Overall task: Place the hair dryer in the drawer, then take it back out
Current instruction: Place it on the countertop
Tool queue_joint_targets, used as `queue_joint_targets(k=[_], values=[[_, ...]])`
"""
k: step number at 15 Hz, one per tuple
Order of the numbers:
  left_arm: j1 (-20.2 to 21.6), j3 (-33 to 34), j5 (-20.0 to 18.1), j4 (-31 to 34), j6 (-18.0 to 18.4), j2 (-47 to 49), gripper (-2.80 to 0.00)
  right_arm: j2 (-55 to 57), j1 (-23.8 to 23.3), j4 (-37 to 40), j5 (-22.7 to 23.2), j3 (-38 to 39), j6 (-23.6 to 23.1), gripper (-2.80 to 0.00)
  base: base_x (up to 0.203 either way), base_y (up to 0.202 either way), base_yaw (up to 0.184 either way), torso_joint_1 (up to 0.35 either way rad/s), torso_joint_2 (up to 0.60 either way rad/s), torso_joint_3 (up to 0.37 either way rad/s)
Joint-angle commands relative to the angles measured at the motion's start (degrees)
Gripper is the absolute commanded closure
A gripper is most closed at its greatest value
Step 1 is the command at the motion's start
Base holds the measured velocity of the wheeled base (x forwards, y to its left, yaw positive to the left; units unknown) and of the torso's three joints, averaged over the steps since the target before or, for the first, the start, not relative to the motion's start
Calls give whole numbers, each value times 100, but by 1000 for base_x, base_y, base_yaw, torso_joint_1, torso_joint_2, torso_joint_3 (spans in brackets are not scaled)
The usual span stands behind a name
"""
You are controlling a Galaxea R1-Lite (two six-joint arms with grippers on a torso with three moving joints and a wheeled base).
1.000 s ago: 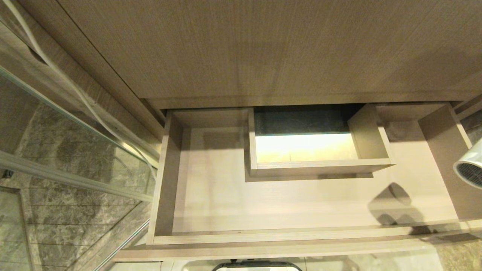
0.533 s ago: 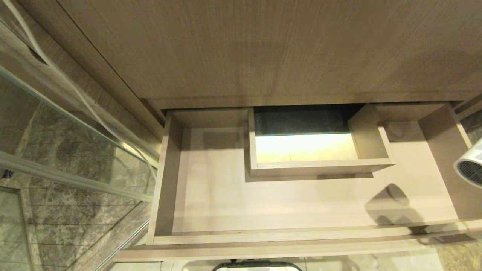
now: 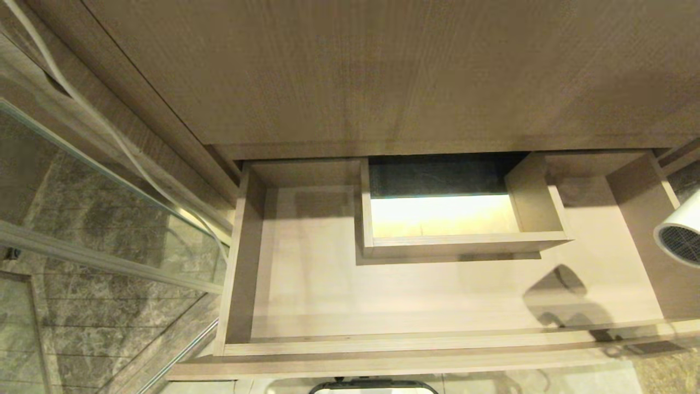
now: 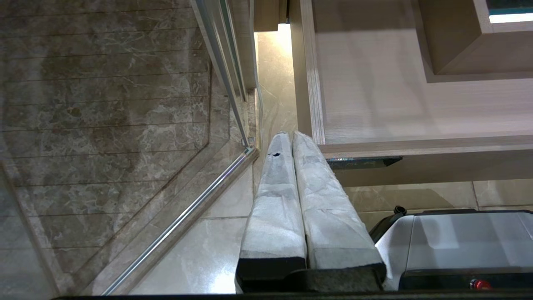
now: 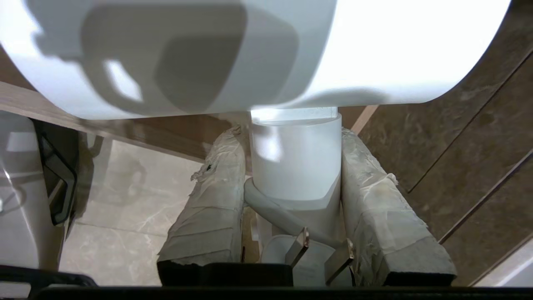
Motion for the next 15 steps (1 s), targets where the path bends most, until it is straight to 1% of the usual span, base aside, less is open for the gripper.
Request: queue_joint_targets(k=[1, 4, 8, 12, 15], values=[[0, -1, -1, -6, 4, -2, 0, -59, -22, -4, 104, 47, -40, 0, 0, 0, 0, 220, -373, -149], [2, -1, -1, -6, 0, 6, 0, -92, -22, -13, 112, 82, -38, 0, 0, 0, 0, 239, -450, -177], [0, -1, -1, -6, 2, 4, 0, -160, -22, -110, 112, 127, -40, 0, 0, 0, 0, 123, -495, -207], [-6, -1, -1, -6, 0, 6, 0, -171, -22, -110, 112, 127, -40, 0, 0, 0, 0, 429, -505, -229], [-2, -1, -1, -6, 0, -2, 0, -195, -22, -127, 112, 127, -32, 0, 0, 0, 0, 331, -543, -243]])
